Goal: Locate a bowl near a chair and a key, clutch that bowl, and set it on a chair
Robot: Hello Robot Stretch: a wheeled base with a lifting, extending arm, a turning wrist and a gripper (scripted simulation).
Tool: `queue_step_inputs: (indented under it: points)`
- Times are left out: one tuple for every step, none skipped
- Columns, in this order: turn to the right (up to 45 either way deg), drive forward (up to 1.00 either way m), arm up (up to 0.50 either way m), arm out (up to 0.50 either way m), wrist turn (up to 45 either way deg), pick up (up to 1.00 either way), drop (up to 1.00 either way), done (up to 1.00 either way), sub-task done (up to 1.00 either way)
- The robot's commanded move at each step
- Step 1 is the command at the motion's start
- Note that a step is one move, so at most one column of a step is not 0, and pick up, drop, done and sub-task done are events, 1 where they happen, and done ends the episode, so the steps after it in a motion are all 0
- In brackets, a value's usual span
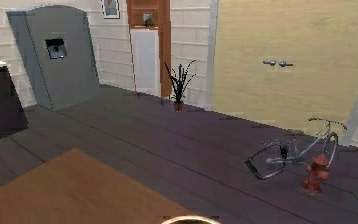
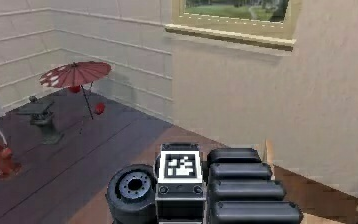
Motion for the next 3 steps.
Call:
queue_step_inputs:
  points:
    - [45.0,0.0,0.0,0.0,0.0,0.0,0.0,0.0,0.0]
    - [39.0,0.0,0.0,0.0,0.0,0.0,0.0,0.0,0.0]
    - [0.0,0.0,0.0,0.48,0.0,0.0,0.0,0.0,0.0]
